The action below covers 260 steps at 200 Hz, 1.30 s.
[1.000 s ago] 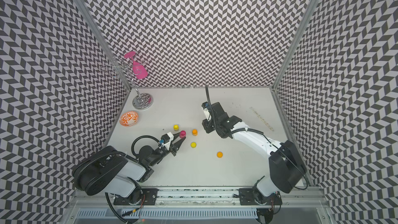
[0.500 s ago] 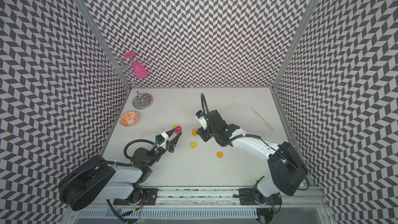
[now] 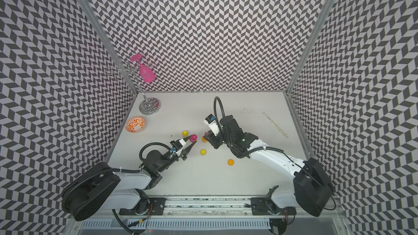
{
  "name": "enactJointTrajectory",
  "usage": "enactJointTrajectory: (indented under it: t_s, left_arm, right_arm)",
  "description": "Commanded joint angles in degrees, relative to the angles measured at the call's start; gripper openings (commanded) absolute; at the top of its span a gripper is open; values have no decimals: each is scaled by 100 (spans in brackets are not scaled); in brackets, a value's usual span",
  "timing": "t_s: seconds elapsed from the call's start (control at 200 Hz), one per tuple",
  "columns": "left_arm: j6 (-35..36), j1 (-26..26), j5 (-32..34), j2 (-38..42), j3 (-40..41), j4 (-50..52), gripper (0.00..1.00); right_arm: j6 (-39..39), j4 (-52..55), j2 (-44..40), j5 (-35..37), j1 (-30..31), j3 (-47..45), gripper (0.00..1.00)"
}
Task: Close the paint jar lid
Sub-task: Close the lid on the paint jar.
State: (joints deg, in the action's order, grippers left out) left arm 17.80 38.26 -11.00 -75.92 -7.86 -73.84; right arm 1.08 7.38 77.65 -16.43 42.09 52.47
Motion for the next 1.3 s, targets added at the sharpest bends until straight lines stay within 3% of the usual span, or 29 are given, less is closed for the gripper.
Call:
enactJointTrajectory:
  t_s: [0.0, 1.297]
  left_arm:
    - [220, 67, -86, -77, -222, 387, 30]
    - [4, 103, -777, -372, -484, 411, 29]
  right_arm:
    - [146, -393, -179, -342, 84, -88, 28]
    - [383, -492, 20, -292, 526, -54, 28]
